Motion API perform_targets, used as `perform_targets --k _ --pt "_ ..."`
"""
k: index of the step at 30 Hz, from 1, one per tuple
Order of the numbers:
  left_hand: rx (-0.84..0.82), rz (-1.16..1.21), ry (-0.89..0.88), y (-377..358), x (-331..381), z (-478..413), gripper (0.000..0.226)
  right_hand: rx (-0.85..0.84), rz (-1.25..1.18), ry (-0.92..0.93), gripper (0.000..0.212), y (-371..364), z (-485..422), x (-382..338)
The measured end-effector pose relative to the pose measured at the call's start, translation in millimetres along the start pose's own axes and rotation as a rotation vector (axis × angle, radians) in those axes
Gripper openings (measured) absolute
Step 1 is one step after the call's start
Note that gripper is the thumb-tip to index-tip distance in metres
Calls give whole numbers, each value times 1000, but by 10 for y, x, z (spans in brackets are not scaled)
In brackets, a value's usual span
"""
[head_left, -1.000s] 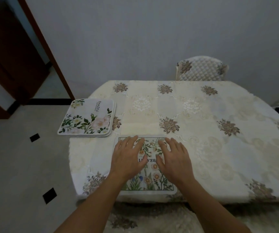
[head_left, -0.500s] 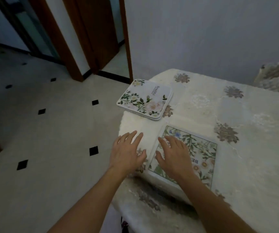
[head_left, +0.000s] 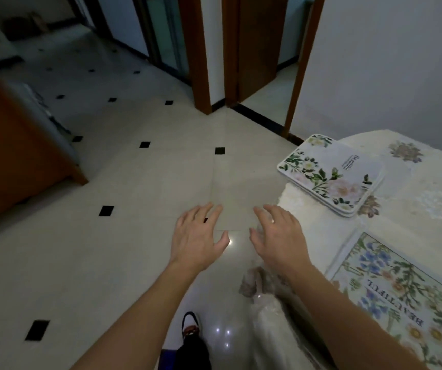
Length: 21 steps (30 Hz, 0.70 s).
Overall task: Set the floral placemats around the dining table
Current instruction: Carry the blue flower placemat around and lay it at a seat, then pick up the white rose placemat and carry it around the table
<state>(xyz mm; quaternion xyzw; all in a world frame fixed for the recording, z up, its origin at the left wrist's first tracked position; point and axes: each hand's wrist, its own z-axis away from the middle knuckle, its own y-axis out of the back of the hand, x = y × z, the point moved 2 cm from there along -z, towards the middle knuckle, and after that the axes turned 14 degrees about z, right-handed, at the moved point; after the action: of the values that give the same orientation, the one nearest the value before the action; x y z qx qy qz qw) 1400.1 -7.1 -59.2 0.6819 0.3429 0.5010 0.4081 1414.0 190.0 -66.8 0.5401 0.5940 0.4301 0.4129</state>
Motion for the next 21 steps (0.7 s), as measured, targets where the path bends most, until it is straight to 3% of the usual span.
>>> perform_targets --k 12,21 --pt "-22 27 -40 471 -1557 -1082 65 -42 76 -52 49 -482 -1410 -1339" --pt "-49 53 -110 627 -1948 -1752 68 -59 154 -117 54 -462 -2013 -1498"
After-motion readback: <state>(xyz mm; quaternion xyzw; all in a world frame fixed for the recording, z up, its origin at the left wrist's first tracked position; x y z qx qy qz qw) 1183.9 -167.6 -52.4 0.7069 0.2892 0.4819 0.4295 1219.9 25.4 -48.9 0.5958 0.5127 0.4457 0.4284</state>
